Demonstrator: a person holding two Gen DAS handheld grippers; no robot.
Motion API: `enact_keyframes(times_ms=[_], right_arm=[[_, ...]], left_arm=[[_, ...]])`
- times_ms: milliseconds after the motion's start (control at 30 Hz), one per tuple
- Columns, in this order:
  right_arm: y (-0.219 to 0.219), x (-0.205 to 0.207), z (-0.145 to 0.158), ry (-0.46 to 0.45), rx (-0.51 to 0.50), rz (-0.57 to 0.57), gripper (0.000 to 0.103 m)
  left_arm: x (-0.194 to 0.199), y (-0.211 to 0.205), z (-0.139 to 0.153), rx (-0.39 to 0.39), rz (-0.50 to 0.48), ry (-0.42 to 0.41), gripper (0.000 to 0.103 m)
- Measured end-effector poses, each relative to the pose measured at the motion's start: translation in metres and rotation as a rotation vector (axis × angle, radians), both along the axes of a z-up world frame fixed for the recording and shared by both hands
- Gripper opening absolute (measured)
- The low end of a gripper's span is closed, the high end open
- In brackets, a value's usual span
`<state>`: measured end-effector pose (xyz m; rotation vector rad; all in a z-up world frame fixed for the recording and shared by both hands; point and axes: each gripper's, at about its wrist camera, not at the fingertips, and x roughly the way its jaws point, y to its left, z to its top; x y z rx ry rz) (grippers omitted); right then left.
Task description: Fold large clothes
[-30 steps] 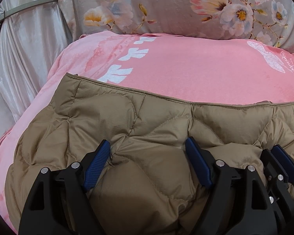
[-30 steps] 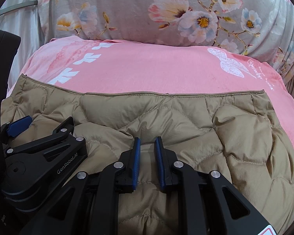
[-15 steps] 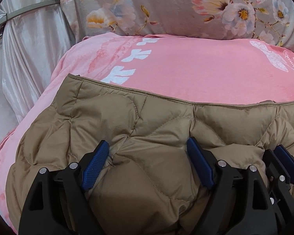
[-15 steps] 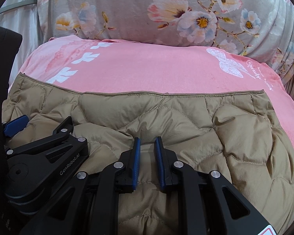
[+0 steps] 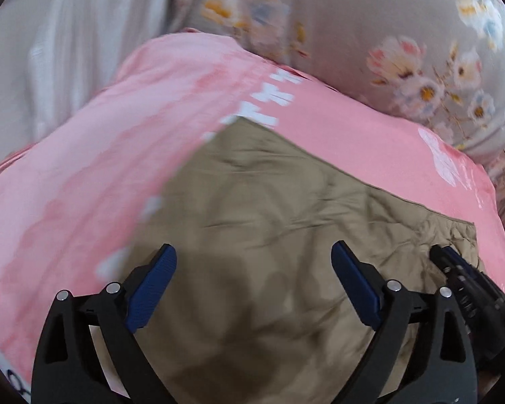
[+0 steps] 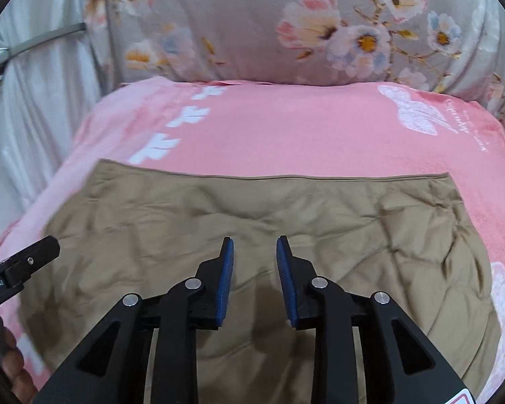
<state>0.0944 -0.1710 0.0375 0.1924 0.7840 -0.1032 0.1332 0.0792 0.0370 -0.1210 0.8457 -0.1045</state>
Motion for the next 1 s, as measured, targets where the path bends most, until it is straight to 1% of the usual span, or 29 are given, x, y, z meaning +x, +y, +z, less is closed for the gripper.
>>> enact_keyframes(times_ms=[100, 133, 167, 267, 367, 400, 433, 467, 533, 600, 633, 667, 700, 733, 767, 833, 867, 900, 967, 1000], right_arm=[[0.022, -0.008, -0.005, 0.012, 0.004, 0.045, 0.027], [0.027, -0.008, -0.011, 0.025, 0.007, 0.055, 0.028], [0.032, -0.009, -0.019, 0.036, -0.012, 0.050, 0.030], [0.040, -0.009, -0.032, 0.043, -0.051, 0.044, 0.030], [0.039, -0.008, -0.038, 0.049, -0.041, 0.059, 0.030], [0.038, -0.008, -0.040, 0.048, -0.034, 0.064, 0.030], [0.037, -0.008, -0.042, 0.045, -0.024, 0.067, 0.030], [0.035, -0.009, -0.044, 0.040, -0.015, 0.069, 0.030], [0.036, -0.010, -0.047, 0.031, -0.020, 0.071, 0.030], [0.039, -0.010, -0.048, 0.031, -0.037, 0.068, 0.030], [0.040, -0.010, -0.049, 0.029, -0.043, 0.068, 0.030], [0.040, -0.010, -0.049, 0.028, -0.042, 0.068, 0.030], [0.040, -0.011, -0.049, 0.026, -0.036, 0.068, 0.030], [0.039, -0.011, -0.049, 0.024, -0.026, 0.069, 0.030], [0.037, -0.012, -0.047, 0.024, -0.014, 0.068, 0.030], [0.031, -0.020, -0.037, 0.043, 0.023, 0.045, 0.027], [0.027, -0.028, -0.030, 0.045, 0.060, 0.041, 0.027], [0.024, -0.037, -0.024, 0.047, 0.095, 0.043, 0.025], [0.018, -0.057, -0.018, 0.062, 0.126, 0.053, 0.017], [0.015, -0.065, -0.016, 0.071, 0.136, 0.056, 0.011]], left_arm=[[-0.016, 0.053, -0.005, -0.047, 0.080, 0.050, 0.093], [-0.017, 0.067, -0.012, -0.073, 0.104, 0.078, 0.093], [-0.019, 0.082, -0.020, -0.116, 0.124, 0.112, 0.093], [-0.024, 0.095, -0.041, -0.182, 0.147, 0.168, 0.093], [-0.024, 0.089, -0.061, -0.287, 0.102, 0.228, 0.094], [-0.025, 0.084, -0.064, -0.303, 0.086, 0.238, 0.094], [-0.023, 0.077, -0.067, -0.298, 0.072, 0.241, 0.098], [-0.022, 0.068, -0.069, -0.273, 0.058, 0.227, 0.098], [-0.020, 0.056, -0.071, -0.230, 0.048, 0.201, 0.098], [-0.016, 0.047, -0.071, -0.226, 0.047, 0.187, 0.098], [-0.014, 0.043, -0.070, -0.236, 0.041, 0.190, 0.095], [-0.013, 0.039, -0.067, -0.247, 0.032, 0.191, 0.082], [-0.012, 0.037, -0.062, -0.251, 0.027, 0.187, 0.076], [-0.013, 0.034, -0.056, -0.240, 0.025, 0.173, 0.062], [-0.014, 0.031, -0.050, -0.223, 0.024, 0.155, 0.044], [-0.018, 0.027, -0.029, -0.201, -0.007, 0.117, 0.030], [-0.020, 0.028, -0.019, -0.212, -0.027, 0.105, 0.026], [-0.021, 0.028, -0.011, -0.217, -0.043, 0.094, 0.025], [-0.025, 0.025, 0.008, -0.216, -0.071, 0.055, 0.022], [-0.029, 0.020, 0.020, -0.198, -0.090, 0.022, 0.022]])
